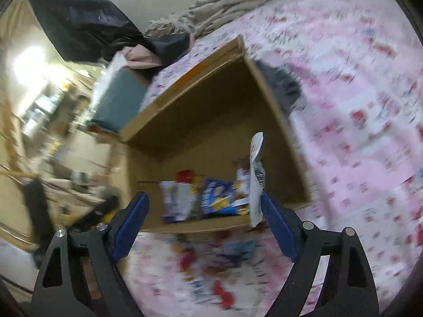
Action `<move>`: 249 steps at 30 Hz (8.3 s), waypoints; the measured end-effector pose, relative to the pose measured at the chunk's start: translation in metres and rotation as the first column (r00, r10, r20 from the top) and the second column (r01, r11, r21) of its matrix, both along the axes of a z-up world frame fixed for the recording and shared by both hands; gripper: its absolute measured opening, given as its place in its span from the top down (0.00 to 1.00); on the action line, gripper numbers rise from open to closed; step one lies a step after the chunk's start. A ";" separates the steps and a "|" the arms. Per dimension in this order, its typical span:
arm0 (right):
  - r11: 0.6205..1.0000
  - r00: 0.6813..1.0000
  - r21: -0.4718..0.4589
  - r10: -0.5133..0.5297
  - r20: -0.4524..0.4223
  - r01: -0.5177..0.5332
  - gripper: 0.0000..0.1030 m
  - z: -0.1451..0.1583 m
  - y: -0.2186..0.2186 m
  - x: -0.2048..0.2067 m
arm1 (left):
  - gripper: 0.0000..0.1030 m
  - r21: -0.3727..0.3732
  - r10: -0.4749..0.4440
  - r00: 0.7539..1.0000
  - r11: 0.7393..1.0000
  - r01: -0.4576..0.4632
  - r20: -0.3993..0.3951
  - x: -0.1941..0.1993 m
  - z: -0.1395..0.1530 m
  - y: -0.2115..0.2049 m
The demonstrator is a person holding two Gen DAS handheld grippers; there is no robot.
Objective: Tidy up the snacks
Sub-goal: 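Carry both bars over the box and open both tools to drop them, then move both open tools back to the snack pile beside the box, then grasp the white FOOD sweet rice cake packet with the left tool, then carry the rice cake packet with the left tool over the box, then open the left tool to drop the rice cake packet into the box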
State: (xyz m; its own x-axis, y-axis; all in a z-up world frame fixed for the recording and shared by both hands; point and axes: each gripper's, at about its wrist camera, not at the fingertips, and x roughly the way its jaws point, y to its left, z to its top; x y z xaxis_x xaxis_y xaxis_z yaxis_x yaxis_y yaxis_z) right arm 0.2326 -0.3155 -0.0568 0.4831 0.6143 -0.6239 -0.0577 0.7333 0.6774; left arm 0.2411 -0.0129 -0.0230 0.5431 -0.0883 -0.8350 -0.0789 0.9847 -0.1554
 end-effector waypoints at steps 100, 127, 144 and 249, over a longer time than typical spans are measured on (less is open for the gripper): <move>0.999 0.966 -0.037 -0.043 -0.257 0.034 0.13 -0.049 0.005 -0.049 | 0.73 0.065 0.025 0.938 0.998 -0.002 -0.345 -0.049 -0.075 0.020; 0.738 0.888 -0.504 0.308 -0.340 -0.449 0.52 -0.111 0.188 -0.055 | 0.73 -0.099 0.137 0.939 0.979 -0.176 -0.314 -0.065 -0.053 0.062; 0.854 0.881 -0.275 0.354 -0.315 -0.442 0.68 -0.084 0.157 -0.095 | 0.73 -0.038 0.172 0.942 0.981 -0.191 -0.287 -0.065 -0.052 0.067; 0.984 1.000 -0.175 -0.022 0.018 0.024 0.07 -0.008 0.015 0.037 | 0.13 0.004 -0.160 0.984 0.987 0.160 0.074 0.037 -0.010 -0.036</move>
